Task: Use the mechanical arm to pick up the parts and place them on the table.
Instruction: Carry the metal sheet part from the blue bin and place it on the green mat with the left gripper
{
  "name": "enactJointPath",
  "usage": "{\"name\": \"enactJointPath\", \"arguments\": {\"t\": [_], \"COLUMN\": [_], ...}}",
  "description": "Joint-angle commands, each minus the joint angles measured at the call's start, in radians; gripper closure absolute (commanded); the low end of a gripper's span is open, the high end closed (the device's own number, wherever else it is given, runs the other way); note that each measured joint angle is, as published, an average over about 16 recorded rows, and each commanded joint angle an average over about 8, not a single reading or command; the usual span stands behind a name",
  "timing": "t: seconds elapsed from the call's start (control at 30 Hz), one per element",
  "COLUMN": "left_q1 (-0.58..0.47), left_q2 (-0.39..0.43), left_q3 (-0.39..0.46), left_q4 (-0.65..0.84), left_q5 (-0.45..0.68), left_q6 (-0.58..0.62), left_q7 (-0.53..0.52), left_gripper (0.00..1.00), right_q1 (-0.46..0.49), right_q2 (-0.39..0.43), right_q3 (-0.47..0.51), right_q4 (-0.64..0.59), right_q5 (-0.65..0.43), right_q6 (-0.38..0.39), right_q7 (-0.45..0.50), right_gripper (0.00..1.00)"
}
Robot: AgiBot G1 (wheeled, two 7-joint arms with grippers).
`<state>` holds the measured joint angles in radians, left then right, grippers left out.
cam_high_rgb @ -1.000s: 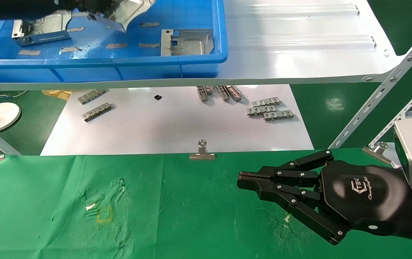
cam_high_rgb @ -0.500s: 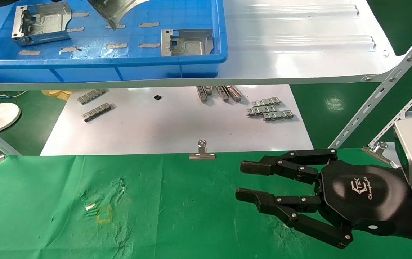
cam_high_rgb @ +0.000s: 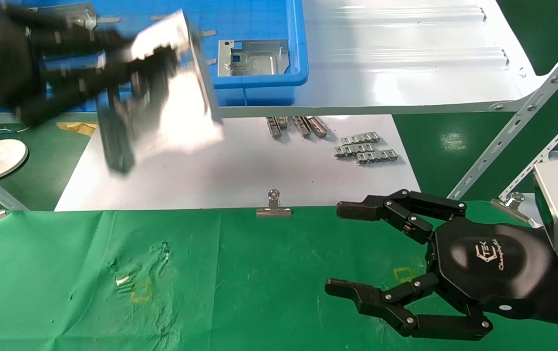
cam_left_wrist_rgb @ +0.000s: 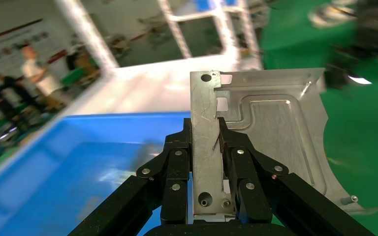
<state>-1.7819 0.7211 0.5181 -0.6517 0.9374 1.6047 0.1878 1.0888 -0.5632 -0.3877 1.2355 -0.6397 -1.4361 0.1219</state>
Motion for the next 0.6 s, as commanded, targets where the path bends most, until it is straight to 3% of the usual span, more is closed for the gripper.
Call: {"name": "enactJointPath", "arguments": {"t": [0.03,0.17,0.3,0.47,0.6], "left_q1": [0.062,0.146,0.212,0.251,0.261], "left_q2": [-0.053,-0.111,-0.133,-0.106,-0.065], "left_q3": [0.026,0.089,0.15,0.192,0.213], "left_q4": [-0.107,-0.167,-0.146,-0.044,0.047], "left_q5": [-0.079,-0.128,-0.089,0.012,0.062], "left_q6": [-0.002,-0.007,-0.035,-0.118,-0.151], "left_q7": [0.004,0.099,0.262,0.455,0.518], "left_gripper": [1.0,1.0,1.0,1.0,1.0], "right_q1": [0.0,0.0,0.0,0.0,0.0], "right_q2": [0.0,0.0,0.0,0.0,0.0], "right_q3": [0.0,0.0,0.0,0.0,0.0], "right_q4": [0.0,0.0,0.0,0.0,0.0], "right_q5": [0.0,0.0,0.0,0.0,0.0], "right_q6": [0.0,0.0,0.0,0.0,0.0], "right_q7": [0.0,0.0,0.0,0.0,0.0], "right_gripper": [0.0,0.0,0.0,0.0,0.0]}}
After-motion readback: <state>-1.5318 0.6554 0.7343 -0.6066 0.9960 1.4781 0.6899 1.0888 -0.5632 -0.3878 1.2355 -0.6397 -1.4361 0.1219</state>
